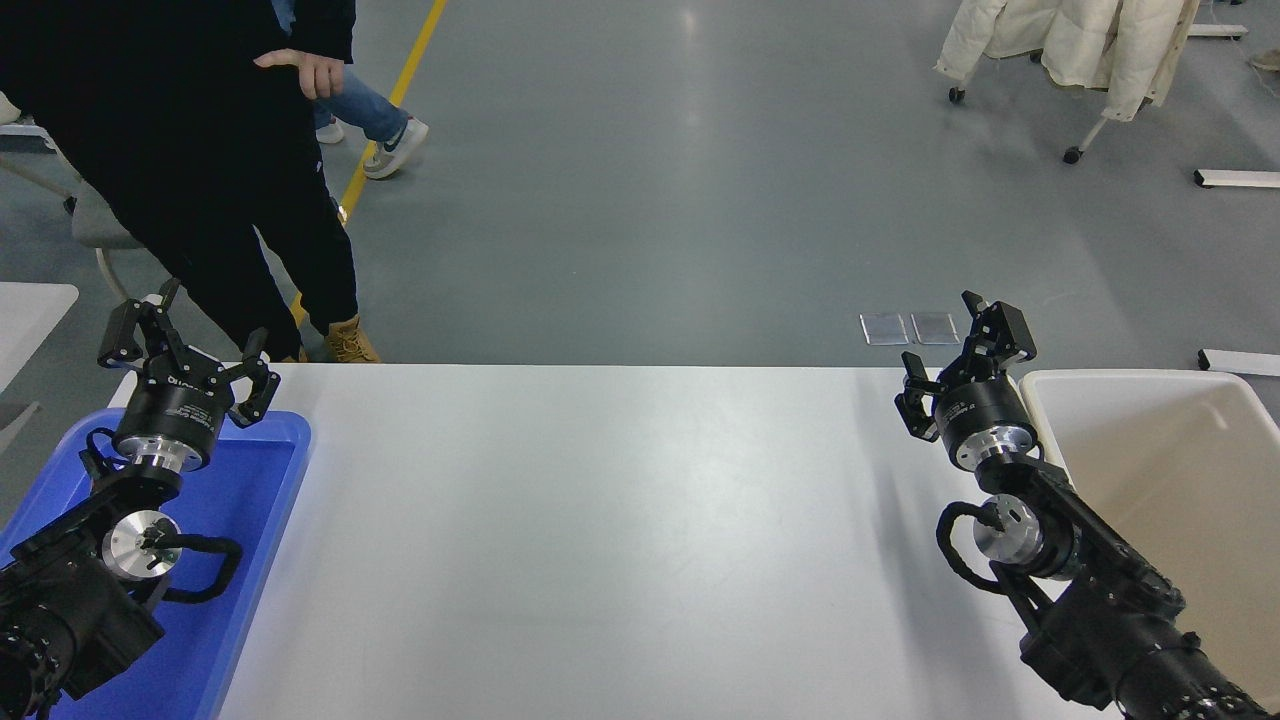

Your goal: Clean the table surface

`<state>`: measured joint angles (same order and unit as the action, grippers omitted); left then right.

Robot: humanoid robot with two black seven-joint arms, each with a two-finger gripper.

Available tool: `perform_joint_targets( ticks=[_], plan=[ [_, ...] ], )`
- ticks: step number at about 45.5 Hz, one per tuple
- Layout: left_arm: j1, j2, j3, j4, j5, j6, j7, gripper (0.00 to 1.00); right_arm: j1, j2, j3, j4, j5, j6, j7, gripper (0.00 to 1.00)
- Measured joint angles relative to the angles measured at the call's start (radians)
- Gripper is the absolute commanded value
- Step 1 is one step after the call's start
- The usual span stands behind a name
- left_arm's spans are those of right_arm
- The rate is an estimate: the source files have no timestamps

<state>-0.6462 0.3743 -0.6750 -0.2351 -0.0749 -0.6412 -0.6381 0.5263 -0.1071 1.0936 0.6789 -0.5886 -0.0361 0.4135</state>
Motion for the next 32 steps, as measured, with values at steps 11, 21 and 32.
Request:
perform_joint_targets(
  ticks=[11, 21, 32],
  plan=[
    [0.0, 0.0, 0.0, 0.0, 0.0, 0.0, 0.0, 1.0, 0.006, -0.008, -0.019, -0.02, -0.029, -0.009, 0.016, 1.0],
    [0.0, 0.0, 0.0, 0.0, 0.0, 0.0, 0.0, 1.0, 0.009, -0.011, -0.021, -0.028, -0.037, -0.016, 0.021, 1.0],
    [0.0, 0.0, 0.0, 0.0, 0.0, 0.0, 0.0, 1.0, 0.009, -0.011, -0.017, -0.033, -0.036, -0.019, 0.022, 1.0]
  ],
)
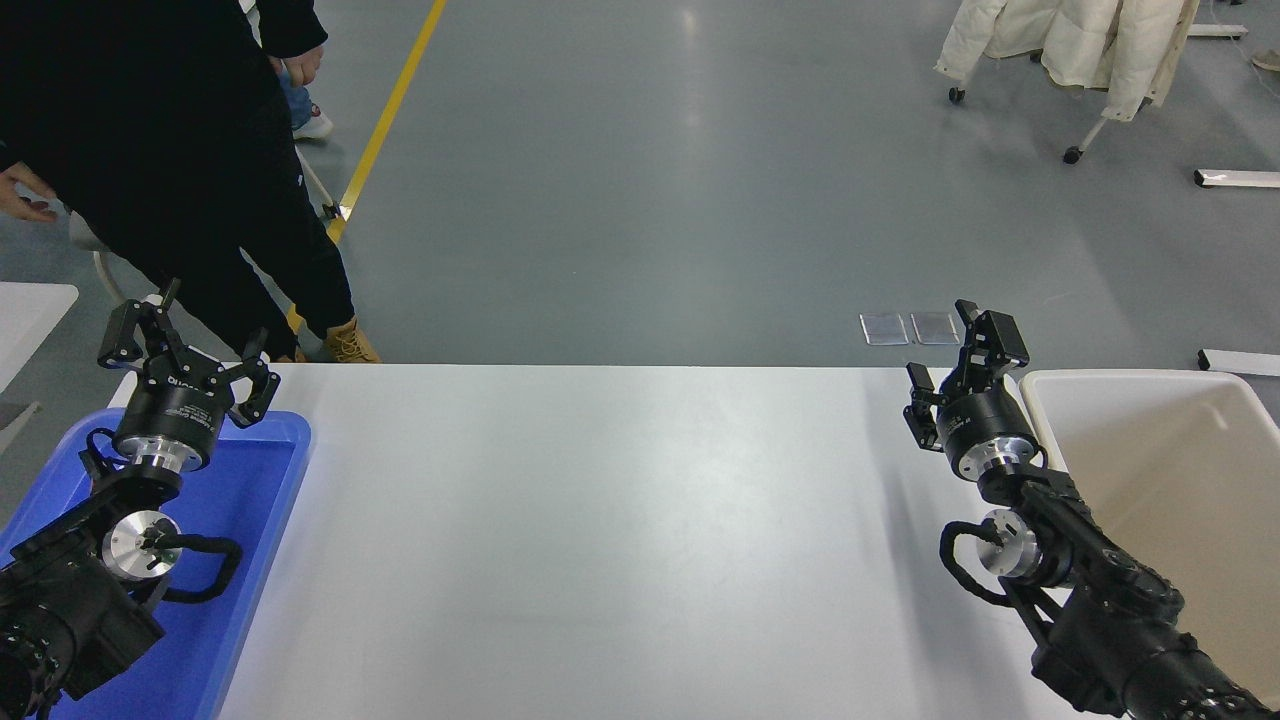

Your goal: Clean the table surface

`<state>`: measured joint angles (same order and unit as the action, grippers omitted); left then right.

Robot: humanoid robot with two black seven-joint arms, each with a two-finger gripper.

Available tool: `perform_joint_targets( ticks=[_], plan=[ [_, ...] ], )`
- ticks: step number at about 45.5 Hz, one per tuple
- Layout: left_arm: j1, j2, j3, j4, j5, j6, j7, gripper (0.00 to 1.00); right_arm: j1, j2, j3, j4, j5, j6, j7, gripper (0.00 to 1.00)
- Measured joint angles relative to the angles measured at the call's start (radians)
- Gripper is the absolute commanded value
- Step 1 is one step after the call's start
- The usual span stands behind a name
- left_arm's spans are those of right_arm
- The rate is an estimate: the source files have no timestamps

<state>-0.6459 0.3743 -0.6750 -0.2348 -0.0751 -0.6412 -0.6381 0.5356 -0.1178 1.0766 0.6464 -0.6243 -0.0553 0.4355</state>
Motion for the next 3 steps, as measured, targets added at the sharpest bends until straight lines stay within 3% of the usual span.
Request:
perform_joint_targets(
  ticks=[3],
  plan=[
    [0.0, 0.0, 0.0, 0.0, 0.0, 0.0, 0.0, 1.0, 0.0, 0.0, 0.001, 0.0, 0.002, 0.0, 0.0, 1.0]
  ],
)
